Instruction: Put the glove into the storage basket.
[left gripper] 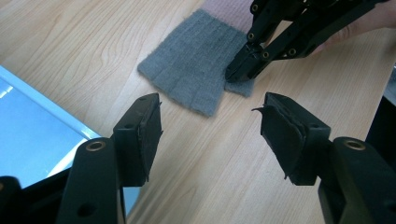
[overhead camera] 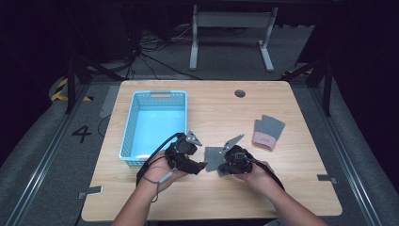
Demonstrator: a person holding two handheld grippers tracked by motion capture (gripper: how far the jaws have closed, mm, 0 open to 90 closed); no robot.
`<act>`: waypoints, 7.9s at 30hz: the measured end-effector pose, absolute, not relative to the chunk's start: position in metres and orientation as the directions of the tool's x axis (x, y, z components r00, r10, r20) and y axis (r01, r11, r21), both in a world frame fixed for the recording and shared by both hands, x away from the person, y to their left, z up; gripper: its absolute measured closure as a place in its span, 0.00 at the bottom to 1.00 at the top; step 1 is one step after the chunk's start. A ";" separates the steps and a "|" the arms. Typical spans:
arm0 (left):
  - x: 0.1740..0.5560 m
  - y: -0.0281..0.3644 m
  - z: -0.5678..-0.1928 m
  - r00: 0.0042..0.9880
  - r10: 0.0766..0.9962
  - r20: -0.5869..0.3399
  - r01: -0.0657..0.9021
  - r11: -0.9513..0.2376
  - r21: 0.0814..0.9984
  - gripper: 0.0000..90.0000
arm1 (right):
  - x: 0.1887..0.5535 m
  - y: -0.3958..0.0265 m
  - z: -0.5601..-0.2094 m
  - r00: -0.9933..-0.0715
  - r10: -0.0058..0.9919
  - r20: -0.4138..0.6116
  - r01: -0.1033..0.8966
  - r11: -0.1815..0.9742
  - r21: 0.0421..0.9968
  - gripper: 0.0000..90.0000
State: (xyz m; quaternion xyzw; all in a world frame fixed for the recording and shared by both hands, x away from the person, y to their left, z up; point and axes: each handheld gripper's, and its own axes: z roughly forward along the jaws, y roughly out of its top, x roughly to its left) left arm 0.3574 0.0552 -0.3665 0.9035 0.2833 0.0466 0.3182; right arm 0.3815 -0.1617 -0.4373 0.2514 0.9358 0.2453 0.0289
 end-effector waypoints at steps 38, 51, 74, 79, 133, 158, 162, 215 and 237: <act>0.351 0.054 -0.366 0.863 0.495 -0.101 0.439 -0.637 0.634 0.40 | 0.409 -0.293 -0.379 -0.670 0.742 0.024 0.578 0.502 0.644 0.99; 0.343 0.063 -0.372 0.848 0.522 -0.092 0.454 -0.625 0.635 0.39 | 0.437 -0.297 -0.400 -0.639 0.769 0.028 0.616 0.490 0.617 0.98; 0.335 0.073 -0.377 0.828 0.554 -0.087 0.477 -0.614 0.629 0.38 | 0.462 -0.280 -0.429 -0.652 0.758 0.022 0.632 0.527 0.568 0.98; 0.338 0.069 -0.375 0.836 0.541 -0.086 0.465 -0.618 0.634 0.38 | 0.459 -0.284 -0.430 -0.646 0.763 0.016 0.641 0.530 0.555 0.98; 0.356 0.049 -0.369 0.863 0.491 -0.118 0.451 -0.647 0.614 0.39 | 0.480 -0.333 -0.388 -0.501 0.865 0.036 0.714 0.391 0.581 0.60; 0.355 0.048 -0.368 0.866 0.489 -0.102 0.441 -0.653 0.616 0.39 | 0.520 -0.345 -0.426 -0.440 0.898 0.006 0.812 0.394 0.430 0.53; 0.355 0.049 -0.369 0.865 0.491 -0.103 0.444 -0.653 0.614 0.38 | 0.520 -0.341 -0.426 -0.439 0.898 -0.016 0.813 0.405 0.418 0.62; 0.353 0.051 -0.365 0.862 0.496 -0.107 0.445 -0.637 0.630 0.36 | 0.449 -0.295 -0.318 -0.623 0.782 -0.031 0.636 0.529 0.562 0.93; 0.349 0.056 -0.368 0.849 0.507 -0.149 0.479 -0.620 0.622 0.41 | 0.414 -0.225 -0.324 -0.842 0.539 -0.030 0.432 0.706 0.561 0.93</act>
